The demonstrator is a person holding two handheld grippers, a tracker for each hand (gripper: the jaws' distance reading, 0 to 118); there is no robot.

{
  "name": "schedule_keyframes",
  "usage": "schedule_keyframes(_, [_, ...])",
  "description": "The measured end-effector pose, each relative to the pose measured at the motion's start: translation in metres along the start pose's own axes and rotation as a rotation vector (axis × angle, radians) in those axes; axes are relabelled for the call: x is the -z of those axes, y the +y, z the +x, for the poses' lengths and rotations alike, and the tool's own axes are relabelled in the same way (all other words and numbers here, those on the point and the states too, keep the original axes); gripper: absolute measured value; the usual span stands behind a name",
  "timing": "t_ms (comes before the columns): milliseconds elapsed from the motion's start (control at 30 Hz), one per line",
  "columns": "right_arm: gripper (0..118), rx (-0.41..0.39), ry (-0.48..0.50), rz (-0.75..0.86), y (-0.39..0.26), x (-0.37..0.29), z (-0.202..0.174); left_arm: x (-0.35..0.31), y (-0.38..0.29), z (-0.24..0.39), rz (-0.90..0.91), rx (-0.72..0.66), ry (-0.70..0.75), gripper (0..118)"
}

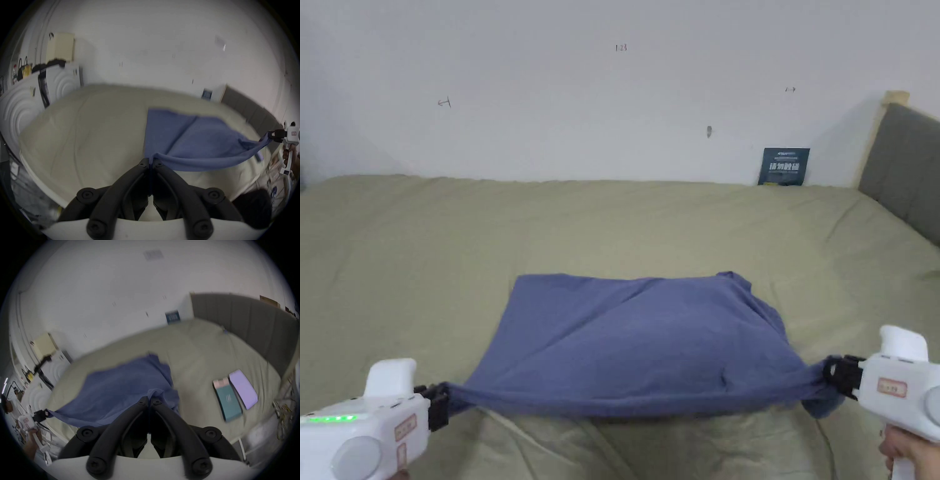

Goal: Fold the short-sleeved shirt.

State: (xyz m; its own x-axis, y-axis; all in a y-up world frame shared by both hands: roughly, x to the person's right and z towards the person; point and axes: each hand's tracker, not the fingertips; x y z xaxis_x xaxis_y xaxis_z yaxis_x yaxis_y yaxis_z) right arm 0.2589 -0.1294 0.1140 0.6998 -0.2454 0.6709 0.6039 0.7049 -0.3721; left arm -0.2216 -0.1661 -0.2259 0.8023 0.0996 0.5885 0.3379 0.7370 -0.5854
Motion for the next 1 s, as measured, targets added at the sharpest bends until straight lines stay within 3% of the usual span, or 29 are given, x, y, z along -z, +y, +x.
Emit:
schedule_keyframes(100, [3,-0.020,-0.073,-0.132,-0.042,0.038,0.023,0.031,-0.029,-0.010,-0.110,0.037,0.022,0])
schedule_keyframes(133, [5,-0.029,-0.095,-0.158,-0.050,0.043,0.025,0.034,-0.032,-0.011,-0.133,0.000,0.000,7])
schedule_keyframes(167, [11,-0.026,-0.088,-0.162,-0.054,0.045,0.027,0.032,-0.034,-0.007,-0.133,-0.018,-0.016,25])
schedule_keyframes(200, [35,-0.026,-0.083,-0.161,-0.054,0.045,0.027,0.030,-0.033,-0.007,-0.116,-0.007,-0.006,61])
schedule_keyframes(233, [85,-0.031,-0.082,-0.166,-0.050,0.042,0.027,0.028,-0.031,-0.009,-0.105,-0.003,-0.007,103])
schedule_keyframes(267, [112,-0.044,-0.078,-0.162,-0.045,0.039,0.027,0.025,-0.028,-0.013,-0.097,0.006,-0.024,109])
schedule_keyframes(300, [118,-0.082,-0.062,-0.146,-0.041,0.033,0.026,0.015,-0.025,-0.008,-0.061,0.028,-0.049,108])
schedule_keyframes(367, [118,-0.161,-0.034,-0.028,-0.038,0.000,0.019,-0.011,-0.020,-0.004,0.029,0.091,-0.039,108])
schedule_keyframes(533, [118,-0.093,0.091,0.094,-0.054,-0.081,-0.004,-0.096,-0.042,0.023,0.215,0.208,-0.008,107])
schedule_keyframes(600, [109,-0.097,0.111,0.133,-0.068,-0.110,-0.015,-0.116,-0.052,0.027,0.188,0.211,-0.010,96])
schedule_keyframes(633, [74,-0.109,0.103,0.161,-0.075,-0.120,-0.021,-0.123,-0.057,0.028,0.178,0.212,-0.007,63])
schedule_keyframes(667, [24,-0.129,0.070,0.160,-0.081,-0.126,-0.029,-0.126,-0.061,0.027,0.155,0.210,0.012,22])
schedule_keyframes(700, [0,-0.141,0.007,0.139,-0.085,-0.128,-0.033,-0.124,-0.065,0.024,0.132,0.212,0.042,0])
schedule_keyframes(800, [0,-0.079,0.120,0.117,-0.093,-0.125,-0.031,-0.116,-0.073,0.014,0.080,0.187,0.007,0])
schedule_keyframes(1000, [0,-0.130,0.066,0.057,-0.099,-0.106,-0.039,-0.057,-0.078,-0.008,-0.052,0.187,0.005,0])
